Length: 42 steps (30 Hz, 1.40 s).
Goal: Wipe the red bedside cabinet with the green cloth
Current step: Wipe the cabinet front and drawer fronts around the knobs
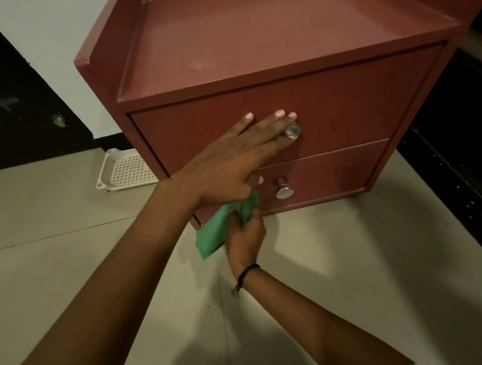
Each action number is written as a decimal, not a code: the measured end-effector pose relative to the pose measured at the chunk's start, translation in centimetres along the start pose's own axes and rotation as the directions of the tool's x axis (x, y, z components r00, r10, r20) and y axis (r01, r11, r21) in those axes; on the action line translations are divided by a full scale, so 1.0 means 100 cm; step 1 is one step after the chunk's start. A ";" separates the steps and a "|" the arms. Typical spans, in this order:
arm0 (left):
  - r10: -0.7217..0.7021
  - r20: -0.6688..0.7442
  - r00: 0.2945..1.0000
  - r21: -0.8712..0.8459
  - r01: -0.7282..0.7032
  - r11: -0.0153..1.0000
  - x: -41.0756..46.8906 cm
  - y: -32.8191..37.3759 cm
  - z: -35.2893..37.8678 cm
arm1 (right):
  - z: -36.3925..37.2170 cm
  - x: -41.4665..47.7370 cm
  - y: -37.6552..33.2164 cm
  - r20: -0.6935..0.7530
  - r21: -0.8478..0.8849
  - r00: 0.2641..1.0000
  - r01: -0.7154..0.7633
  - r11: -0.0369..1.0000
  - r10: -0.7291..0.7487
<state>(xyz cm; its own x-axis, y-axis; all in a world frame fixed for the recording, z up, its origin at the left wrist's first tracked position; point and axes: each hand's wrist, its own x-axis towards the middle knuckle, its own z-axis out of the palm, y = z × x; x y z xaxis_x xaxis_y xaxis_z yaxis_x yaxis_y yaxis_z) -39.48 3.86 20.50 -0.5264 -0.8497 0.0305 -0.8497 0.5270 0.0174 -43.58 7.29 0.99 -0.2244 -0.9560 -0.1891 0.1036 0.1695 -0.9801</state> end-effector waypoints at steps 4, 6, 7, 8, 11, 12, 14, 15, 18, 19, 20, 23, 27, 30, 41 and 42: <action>0.002 0.005 1.000 -0.028 -0.002 1.000 0.000 -0.002 -0.001 | -0.016 0.027 0.010 -0.373 0.194 0.893 -0.189 0.963 0.250; 0.007 0.015 1.000 -0.041 -0.007 0.999 0.001 -0.001 -0.001 | -0.016 0.036 0.004 -0.358 0.154 0.899 -0.210 0.966 0.252; 0.010 0.019 1.000 -0.048 -0.009 0.999 0.001 -0.002 -0.002 | -0.012 0.035 0.000 -0.312 0.124 0.916 -0.222 0.967 0.251; 0.011 0.022 1.000 -0.054 -0.010 0.998 0.001 -0.002 -0.003 | -0.006 0.030 -0.003 -0.247 0.070 0.939 -0.227 0.971 0.238; 0.011 0.018 1.000 -0.058 -0.010 0.998 0.001 -0.003 -0.004 | 0.013 -0.008 -0.004 -0.035 -0.082 0.986 -0.168 0.982 0.165; 0.010 0.018 1.000 -0.057 -0.009 0.998 0.001 -0.003 -0.004 | 0.022 -0.023 0.003 0.028 -0.079 0.994 -0.099 0.992 0.101; 0.005 0.018 1.000 -0.058 -0.004 0.998 0.002 -0.004 -0.003 | 0.038 -0.049 0.014 0.153 -0.065 0.988 -0.015 0.998 0.025; 0.006 0.016 1.000 -0.058 -0.005 0.998 0.002 -0.004 -0.003 | 0.043 -0.058 0.014 0.197 -0.069 0.980 -0.008 0.998 0.022; 0.012 0.016 1.000 -0.064 -0.011 0.998 0.001 -0.004 -0.005 | 0.046 -0.056 0.009 0.162 -0.074 0.986 -0.025 0.997 0.037; 0.011 0.017 1.000 -0.066 -0.010 0.998 0.001 -0.004 -0.005 | 0.044 -0.051 0.006 0.101 -0.031 0.993 -0.053 0.998 0.056; 0.008 0.015 1.000 -0.065 -0.007 0.998 0.001 -0.003 -0.006 | 0.039 -0.041 0.002 -0.001 0.019 0.997 -0.074 0.997 0.074; 0.014 0.005 1.000 -0.061 -0.014 0.998 0.000 -0.003 -0.006 | 0.018 -0.002 -0.011 -0.274 0.145 0.944 -0.149 0.978 0.184; 0.014 -0.010 1.000 -0.057 -0.015 0.998 -0.001 -0.004 -0.005 | 0.011 0.009 -0.018 -0.280 0.072 0.957 0.097 0.993 -0.073; 0.015 0.000 1.000 -0.066 -0.015 0.998 -0.001 -0.004 -0.004 | 0.036 -0.014 -0.006 -0.088 0.003 0.946 0.314 0.949 -0.313; 0.008 -0.018 1.000 -0.071 -0.009 0.997 0.001 -0.004 0.000 | 0.023 0.034 0.058 0.881 -0.217 0.113 0.960 -0.179 -0.459; 0.005 -0.019 1.000 -0.075 -0.007 0.997 0.001 -0.004 0.000 | 0.020 0.039 0.060 0.914 -0.203 0.085 0.943 -0.265 -0.397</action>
<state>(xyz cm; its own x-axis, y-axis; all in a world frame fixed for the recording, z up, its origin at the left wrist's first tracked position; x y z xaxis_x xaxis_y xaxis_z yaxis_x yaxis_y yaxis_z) -39.18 3.54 20.54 -0.5300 -0.8465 0.0495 -0.8415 0.5323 0.0923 -41.92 4.11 -5.50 0.8252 -0.3675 0.4289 -0.4357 -0.8974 0.0692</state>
